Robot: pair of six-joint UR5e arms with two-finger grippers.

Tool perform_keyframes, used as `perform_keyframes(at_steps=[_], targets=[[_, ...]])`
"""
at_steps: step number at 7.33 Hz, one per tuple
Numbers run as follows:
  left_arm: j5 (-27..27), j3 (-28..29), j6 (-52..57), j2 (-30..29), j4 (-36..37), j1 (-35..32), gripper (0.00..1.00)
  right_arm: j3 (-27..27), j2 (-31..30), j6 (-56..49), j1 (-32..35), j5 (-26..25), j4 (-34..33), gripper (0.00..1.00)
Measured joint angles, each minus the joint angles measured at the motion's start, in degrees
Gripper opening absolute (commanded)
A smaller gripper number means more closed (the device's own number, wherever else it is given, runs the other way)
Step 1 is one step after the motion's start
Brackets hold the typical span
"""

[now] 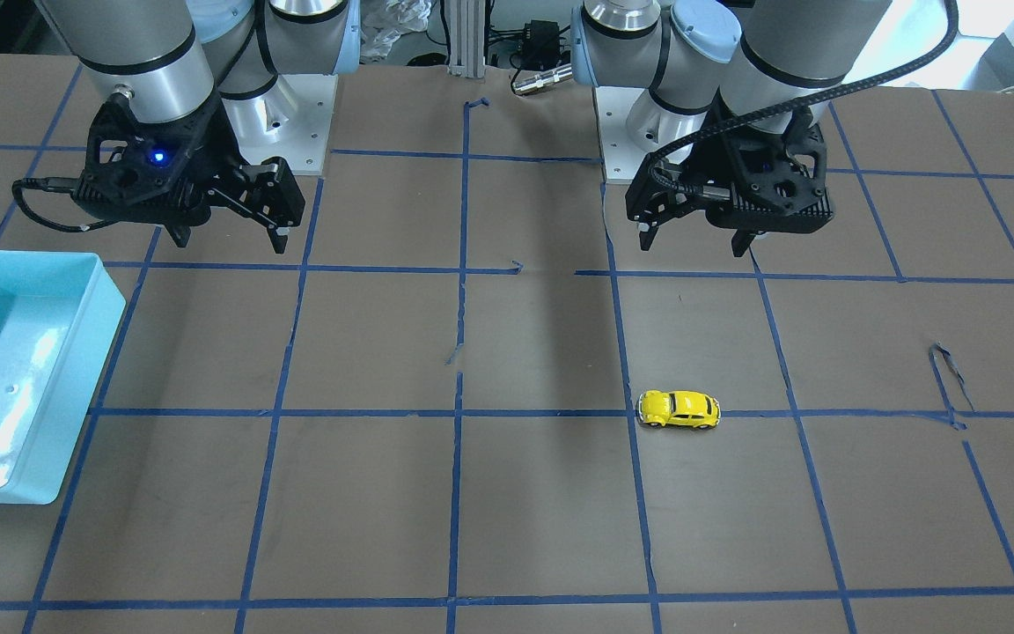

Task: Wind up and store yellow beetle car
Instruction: 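Lower the left gripper down onto the yellow toy beetle car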

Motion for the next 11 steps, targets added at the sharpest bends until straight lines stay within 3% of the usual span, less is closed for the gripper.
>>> perform_keyframes(at_steps=[4, 9, 11], targets=[[-0.04, -1.47, 13.47, -1.78, 1.67, 0.79, 1.0, 0.0, 0.0, 0.0, -0.01, -0.02, 0.0, 1.0], [-0.01, -1.64, 13.4, -2.73, 3.13, 0.94, 1.0, 0.0, 0.0, 0.0, -0.02, 0.01, 0.0, 1.0], [0.06, -3.42, 20.89, -4.6, 4.99, 1.49, 1.0, 0.0, 0.0, 0.0, -0.02, 0.02, 0.0, 1.0]])
